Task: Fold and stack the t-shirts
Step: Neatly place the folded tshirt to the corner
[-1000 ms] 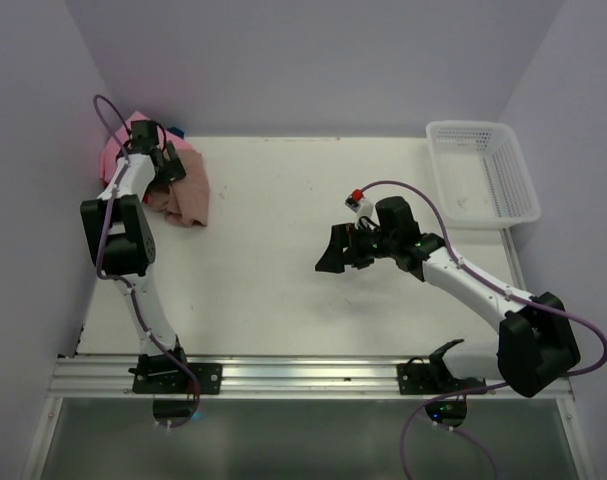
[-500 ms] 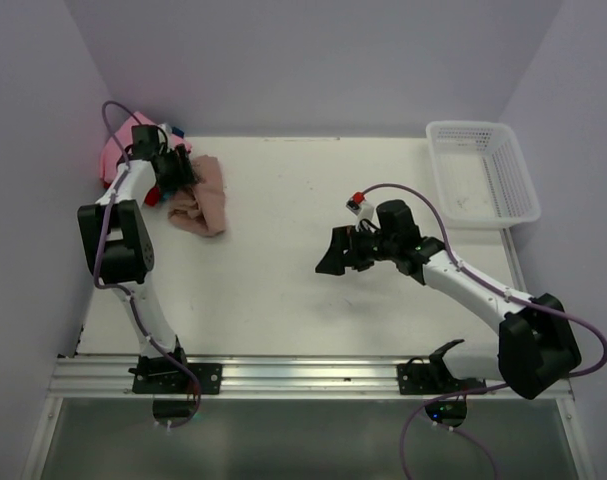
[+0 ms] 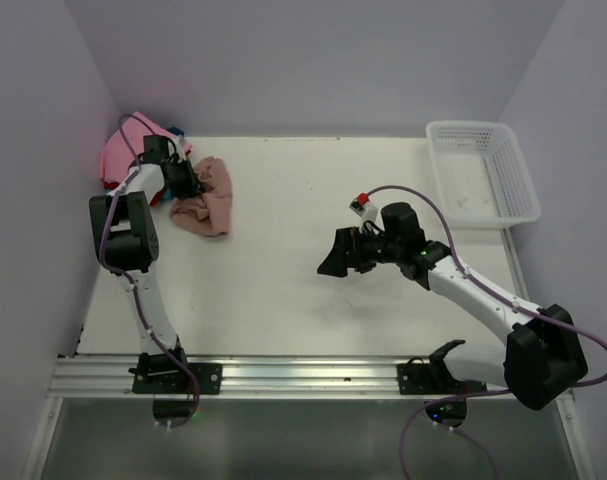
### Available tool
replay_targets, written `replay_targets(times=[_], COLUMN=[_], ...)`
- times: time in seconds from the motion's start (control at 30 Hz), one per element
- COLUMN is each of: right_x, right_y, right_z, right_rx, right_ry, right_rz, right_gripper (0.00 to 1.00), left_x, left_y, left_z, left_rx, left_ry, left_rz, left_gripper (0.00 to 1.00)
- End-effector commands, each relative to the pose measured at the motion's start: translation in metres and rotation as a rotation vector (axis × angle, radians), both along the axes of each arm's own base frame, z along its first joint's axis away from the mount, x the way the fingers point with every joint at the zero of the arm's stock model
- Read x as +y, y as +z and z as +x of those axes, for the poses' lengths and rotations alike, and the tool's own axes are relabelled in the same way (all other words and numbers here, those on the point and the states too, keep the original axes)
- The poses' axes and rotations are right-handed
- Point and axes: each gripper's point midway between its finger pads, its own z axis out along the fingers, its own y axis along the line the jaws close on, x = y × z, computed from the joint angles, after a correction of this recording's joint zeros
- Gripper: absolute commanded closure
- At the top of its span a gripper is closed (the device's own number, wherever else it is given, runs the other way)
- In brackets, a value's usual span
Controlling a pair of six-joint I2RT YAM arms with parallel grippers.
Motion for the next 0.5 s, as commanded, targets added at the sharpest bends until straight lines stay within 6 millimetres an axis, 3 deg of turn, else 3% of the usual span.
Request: replay_targets(times=[0.0,0.03,0.13,0.17,0.23,0.4,0.47], right_x=[-0.001,-0.001,-0.003,-0.003,-0.003,-0.002,-0.002], right_y=[0.008,0.008,0.008,0.007,0.007,0.008,0.009], right_z=[-0.002,-0.003,-0.004,-0.005,-0.005,-0.003,-0.003], right_rx=[-0.024,-0.024,-0.025,-0.025,-0.022,-0.022,-0.024], right_ry=[-0.005,-0.004,-0.010,-0.009,-0.011,-0.010,-0.008], right_rz=[0.021,0.021,0.018,0.016,0.014,0.016,0.017], right_gripper=[0.01,0.01,0.01,0.01,0.01,0.01,0.01], left_x=[-0.024,-0.027,-0.034,-0.033,-0.023,0.012,0.025], left_y=[0.006,0.009,0.041,0.066,0.109,0.193,0.216], left_z=[0.014,0.014,0.024,0.027,0.036,0.054,0.060], left_rx=[-0.055,-0.064,-0.155,-0.207,-0.305,-0.453,-0.487], left_ry=[-0.079,-0.084,-0.096,-0.086,-0.044,0.097,0.139], left_rz=[-0.047,-0.059,-0.091,-0.079,-0.026,0.080,0.088], left_gripper=[0.93,1.00,1.00,1.00,1.00,1.00,1.00])
